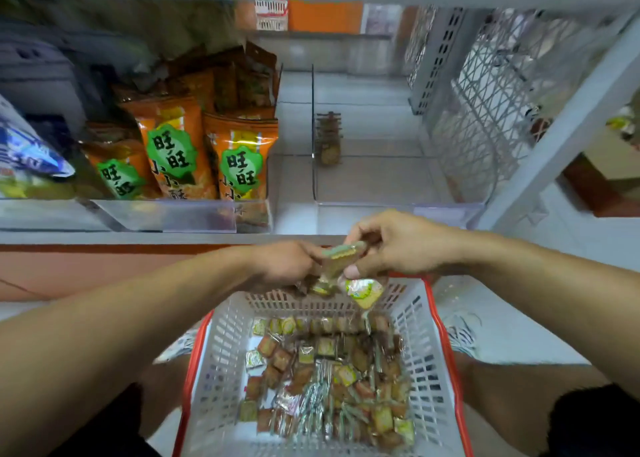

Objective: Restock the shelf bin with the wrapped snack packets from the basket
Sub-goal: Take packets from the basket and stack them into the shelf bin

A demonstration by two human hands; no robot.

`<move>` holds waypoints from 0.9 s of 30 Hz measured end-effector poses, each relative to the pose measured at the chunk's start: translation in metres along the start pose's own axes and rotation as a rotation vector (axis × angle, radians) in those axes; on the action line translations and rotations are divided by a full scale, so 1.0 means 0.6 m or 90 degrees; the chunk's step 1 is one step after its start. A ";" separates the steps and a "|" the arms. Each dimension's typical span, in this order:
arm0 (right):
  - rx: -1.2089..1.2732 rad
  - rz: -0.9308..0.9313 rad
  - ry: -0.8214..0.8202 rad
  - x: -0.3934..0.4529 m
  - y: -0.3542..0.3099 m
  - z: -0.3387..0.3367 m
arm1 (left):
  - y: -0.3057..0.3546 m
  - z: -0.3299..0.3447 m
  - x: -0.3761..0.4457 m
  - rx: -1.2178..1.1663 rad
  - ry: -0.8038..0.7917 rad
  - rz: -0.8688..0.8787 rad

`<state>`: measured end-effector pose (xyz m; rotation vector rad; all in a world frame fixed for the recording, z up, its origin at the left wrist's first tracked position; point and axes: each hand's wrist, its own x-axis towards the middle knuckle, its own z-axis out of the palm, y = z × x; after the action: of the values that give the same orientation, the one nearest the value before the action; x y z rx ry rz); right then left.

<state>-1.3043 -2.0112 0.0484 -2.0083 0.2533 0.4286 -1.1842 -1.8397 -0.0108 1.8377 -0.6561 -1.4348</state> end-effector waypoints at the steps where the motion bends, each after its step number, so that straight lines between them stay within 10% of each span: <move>1: 0.101 0.006 0.009 -0.014 -0.017 -0.010 | 0.021 -0.003 -0.023 -0.030 -0.001 0.026; 9: 0.381 0.006 0.056 -0.048 -0.088 -0.039 | 0.083 -0.002 -0.101 -0.423 0.155 0.165; 27: 0.376 0.004 0.118 -0.028 -0.055 -0.047 | 0.064 0.011 -0.081 -0.282 0.232 0.236</move>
<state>-1.3024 -2.0214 0.0940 -1.4640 0.4447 0.1419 -1.2019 -1.8287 0.0478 1.4784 -0.4225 -0.8847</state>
